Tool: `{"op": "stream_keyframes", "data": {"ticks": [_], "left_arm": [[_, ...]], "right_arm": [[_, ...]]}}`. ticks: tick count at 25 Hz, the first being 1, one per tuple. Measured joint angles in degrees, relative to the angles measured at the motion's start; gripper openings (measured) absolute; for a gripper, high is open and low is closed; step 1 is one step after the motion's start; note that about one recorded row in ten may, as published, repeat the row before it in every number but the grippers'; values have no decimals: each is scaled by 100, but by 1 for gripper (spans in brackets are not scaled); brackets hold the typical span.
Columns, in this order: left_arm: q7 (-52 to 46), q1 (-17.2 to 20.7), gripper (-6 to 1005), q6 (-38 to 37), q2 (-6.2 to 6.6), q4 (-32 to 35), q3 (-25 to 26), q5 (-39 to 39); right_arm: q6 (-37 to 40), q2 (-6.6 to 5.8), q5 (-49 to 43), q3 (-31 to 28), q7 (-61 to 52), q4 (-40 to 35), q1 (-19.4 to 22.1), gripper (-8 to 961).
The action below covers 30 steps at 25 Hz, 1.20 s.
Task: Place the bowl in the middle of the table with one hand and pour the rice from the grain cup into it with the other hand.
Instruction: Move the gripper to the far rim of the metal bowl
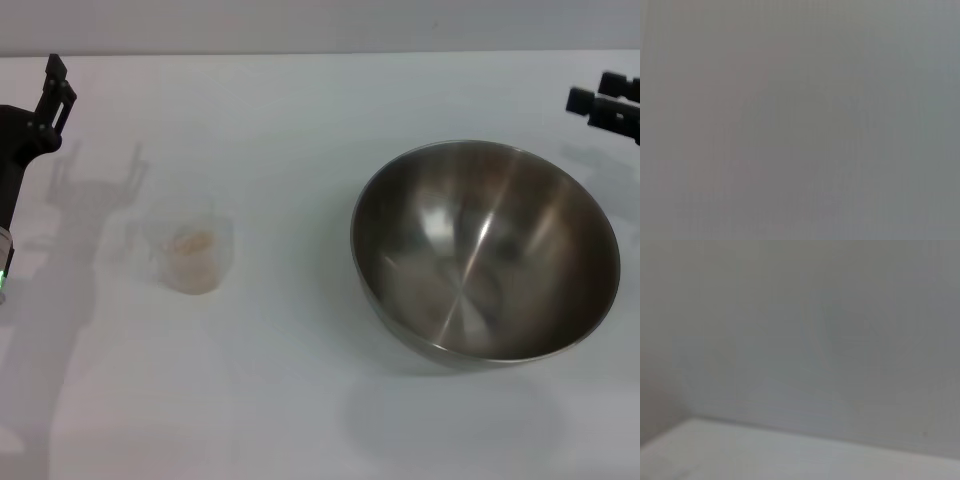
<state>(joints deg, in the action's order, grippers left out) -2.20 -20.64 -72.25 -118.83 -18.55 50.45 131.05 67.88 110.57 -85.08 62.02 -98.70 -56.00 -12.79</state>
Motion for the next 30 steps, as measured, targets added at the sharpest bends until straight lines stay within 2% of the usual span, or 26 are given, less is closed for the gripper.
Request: {"op": "stream_keyframes", "data": {"ticks": [2,3,5,7,11,17,24,30], "left_arm": [[0,-1,778,0,0,0,0,-2],[0,-1,778,0,0,0,0,-2],[0,-1,777,0,0,0,0,-2],[-11,-2,776,-1,0,0,-11,0],[-25,4,775,-24,0,0,-17,0],[-32,21,773,-43,-6,0,-25,-1],[-42,61,770,-64,-8,-23,-28,-1],[-44,67,768,-70,-8,-26,-27,-1]], "right_arm": [[340,109,-1164,-375,-856,-689,-66,688],[340,109,-1164,-375,-856,-689,-66,688],[641,135,-1711,-546,-1359,-990,-166,688],[1121,101,-2358,-710,-2034,-1254,-412,688],[1535,56,-2847,-816,-2552,-1421,-664,688],[2010,53,-3882,-842,-3359,-1873,-1027,688],[2182,42,-4385,-796,-3650,-1838,-1281,687],[2278,156,-5000,-758,-3786,-1701,-1544,647]]}}
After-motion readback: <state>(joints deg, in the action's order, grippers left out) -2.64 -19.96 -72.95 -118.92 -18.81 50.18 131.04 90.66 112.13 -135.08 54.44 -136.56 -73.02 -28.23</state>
